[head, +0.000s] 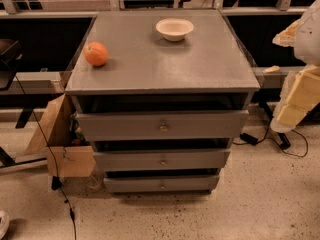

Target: Open middle drawer

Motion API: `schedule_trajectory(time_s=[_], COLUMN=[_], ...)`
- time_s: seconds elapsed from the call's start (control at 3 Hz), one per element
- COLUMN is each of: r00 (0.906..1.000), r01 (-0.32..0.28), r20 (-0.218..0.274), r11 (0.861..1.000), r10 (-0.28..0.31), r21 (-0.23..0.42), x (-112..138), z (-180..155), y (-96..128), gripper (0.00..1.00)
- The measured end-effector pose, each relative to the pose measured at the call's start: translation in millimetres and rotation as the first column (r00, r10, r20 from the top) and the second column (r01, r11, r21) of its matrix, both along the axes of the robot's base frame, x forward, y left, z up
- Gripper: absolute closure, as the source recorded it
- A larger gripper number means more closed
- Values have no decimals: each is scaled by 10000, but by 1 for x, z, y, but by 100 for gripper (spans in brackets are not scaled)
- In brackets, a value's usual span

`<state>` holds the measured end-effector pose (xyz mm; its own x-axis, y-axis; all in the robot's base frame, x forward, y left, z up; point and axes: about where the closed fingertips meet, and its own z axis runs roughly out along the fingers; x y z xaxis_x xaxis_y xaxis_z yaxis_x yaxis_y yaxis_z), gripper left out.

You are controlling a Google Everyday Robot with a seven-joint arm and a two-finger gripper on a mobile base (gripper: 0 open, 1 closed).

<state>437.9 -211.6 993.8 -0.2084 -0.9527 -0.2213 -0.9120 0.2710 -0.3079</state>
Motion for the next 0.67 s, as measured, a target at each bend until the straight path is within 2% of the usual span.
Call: schedule_trajectory(time_s=[0.33, 0.67], r00=[10000, 9994], r01=[4, -184], r20=[15, 296], r11=[10000, 9989], r10=[-4, 171], r21=[1, 430], x=[0, 7], z=[0, -16], y=[0, 12], gripper=[0, 0])
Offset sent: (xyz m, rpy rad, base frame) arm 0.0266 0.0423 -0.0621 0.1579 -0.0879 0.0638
